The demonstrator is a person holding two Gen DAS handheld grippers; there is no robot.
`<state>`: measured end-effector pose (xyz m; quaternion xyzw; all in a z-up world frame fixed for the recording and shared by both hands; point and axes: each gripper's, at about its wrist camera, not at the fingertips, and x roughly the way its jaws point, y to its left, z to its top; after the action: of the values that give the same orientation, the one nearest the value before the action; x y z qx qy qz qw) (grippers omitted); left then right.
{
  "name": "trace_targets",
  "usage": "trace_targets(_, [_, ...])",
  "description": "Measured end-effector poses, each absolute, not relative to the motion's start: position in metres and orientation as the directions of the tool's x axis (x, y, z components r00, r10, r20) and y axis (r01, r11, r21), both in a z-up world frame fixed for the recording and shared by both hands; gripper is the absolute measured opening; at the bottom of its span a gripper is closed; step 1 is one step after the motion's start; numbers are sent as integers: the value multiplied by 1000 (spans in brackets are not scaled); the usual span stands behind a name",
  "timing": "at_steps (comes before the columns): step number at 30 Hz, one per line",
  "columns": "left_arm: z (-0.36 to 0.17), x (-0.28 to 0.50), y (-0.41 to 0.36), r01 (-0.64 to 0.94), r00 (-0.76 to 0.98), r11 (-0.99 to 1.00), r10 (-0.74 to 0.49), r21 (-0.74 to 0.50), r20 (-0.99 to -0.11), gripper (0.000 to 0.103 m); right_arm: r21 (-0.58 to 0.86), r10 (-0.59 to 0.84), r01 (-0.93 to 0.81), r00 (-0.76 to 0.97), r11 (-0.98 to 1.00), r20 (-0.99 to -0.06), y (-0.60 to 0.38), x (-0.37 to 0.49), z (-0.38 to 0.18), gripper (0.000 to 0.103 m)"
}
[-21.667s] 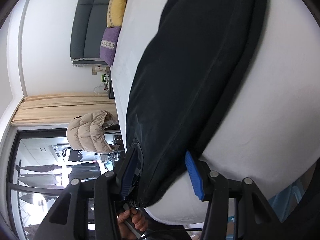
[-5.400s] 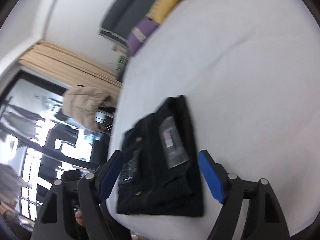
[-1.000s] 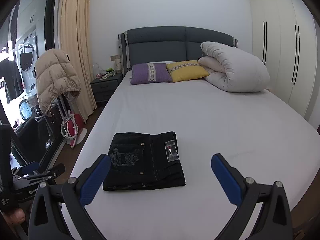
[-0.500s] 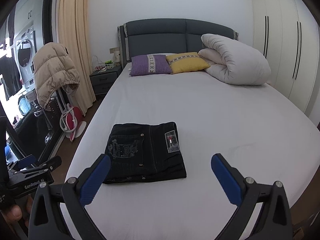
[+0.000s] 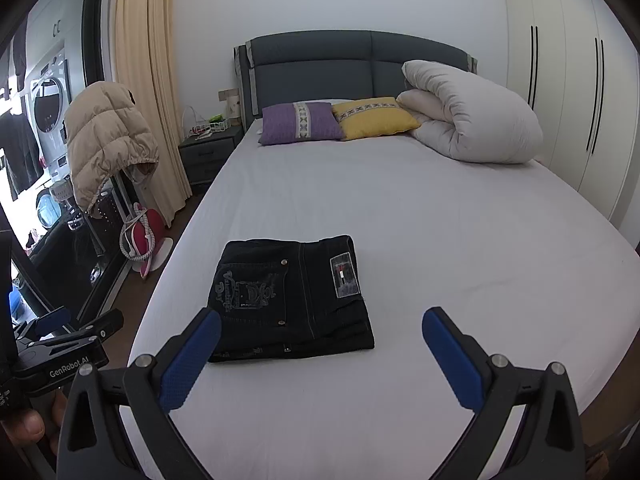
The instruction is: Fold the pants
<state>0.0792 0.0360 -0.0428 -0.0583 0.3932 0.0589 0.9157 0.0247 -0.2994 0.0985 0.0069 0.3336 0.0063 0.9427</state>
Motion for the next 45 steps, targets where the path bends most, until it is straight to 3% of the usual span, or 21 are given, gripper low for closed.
trace_targets(45, [-47, 80, 44, -147, 675, 988, 62, -51, -735, 103, 23, 25, -14, 766, 1000, -643, -299, 26, 89, 103])
